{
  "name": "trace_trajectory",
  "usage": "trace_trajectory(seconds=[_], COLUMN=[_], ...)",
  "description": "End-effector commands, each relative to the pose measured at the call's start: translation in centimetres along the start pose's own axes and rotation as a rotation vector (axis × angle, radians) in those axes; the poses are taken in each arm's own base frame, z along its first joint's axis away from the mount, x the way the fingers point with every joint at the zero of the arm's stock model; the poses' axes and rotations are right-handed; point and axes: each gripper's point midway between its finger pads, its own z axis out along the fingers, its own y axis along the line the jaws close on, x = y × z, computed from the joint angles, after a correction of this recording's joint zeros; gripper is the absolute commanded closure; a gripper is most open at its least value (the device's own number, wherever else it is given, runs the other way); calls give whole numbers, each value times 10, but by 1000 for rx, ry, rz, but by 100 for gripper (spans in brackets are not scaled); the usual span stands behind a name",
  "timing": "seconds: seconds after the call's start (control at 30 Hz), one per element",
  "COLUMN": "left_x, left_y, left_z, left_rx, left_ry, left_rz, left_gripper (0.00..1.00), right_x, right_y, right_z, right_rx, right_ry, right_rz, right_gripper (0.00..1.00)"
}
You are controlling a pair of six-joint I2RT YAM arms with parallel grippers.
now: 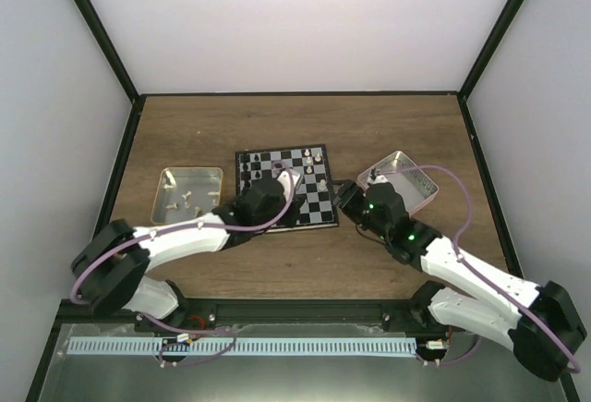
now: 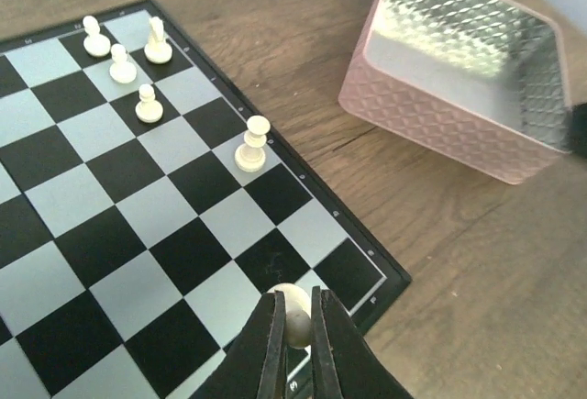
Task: Set up the chess pieces on the board
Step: Place the chess piece on the chessboard.
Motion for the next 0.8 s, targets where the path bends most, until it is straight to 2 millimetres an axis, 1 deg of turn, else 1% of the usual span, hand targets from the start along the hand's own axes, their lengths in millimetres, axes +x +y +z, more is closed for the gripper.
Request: trace_trajectory(seconds=[0.0, 0.03, 0.1, 0.2, 0.23, 0.27, 0.3, 0.33, 0.4, 0.53, 0.63, 0.77], left_x=[9, 8, 1, -3, 0, -1, 3, -1, -2, -5, -8, -6], left_y=[12, 14, 17, 24, 29, 31, 35, 36, 42, 55, 59, 63], left_z=[24, 32, 45, 67, 74, 80, 90, 96, 106, 119, 123, 126], left_rx=[-115, -135, -177, -243, -270, -286, -302, -308, -323, -340, -343, -351], left_ry=[131, 146, 163, 204, 232, 245, 268, 271, 280, 277, 270, 277], left_rz=[-18, -21, -25, -29, -30, -35, -39, -50, -73, -135, -164, -178], left_gripper=[96, 96, 96, 96, 96, 96, 96, 96, 96, 96, 96, 96], right_x=[-46, -50, -54, -57, -57, -58, -58, -59, -60, -61, -62, -64], right_y=[-11, -14, -19, -26, -28, -30, -31, -32, -34, -35, -35, -34], right_z=[-27, -32, -40, -49, -51, -53, -55, -56, -59, -62, -64, -65], right_rx=[145, 162, 178, 189, 193, 195, 199, 202, 205, 203, 201, 196], right_ry=[-224, -246, -277, -303, -309, -316, -319, -324, -331, -342, -349, -359], right_rz=[-156, -164, -180, -186, -187, -186, -188, -191, -197, -207, -214, -222], right_gripper=[34, 34, 34, 34, 34, 34, 33, 33, 33, 33, 33, 33])
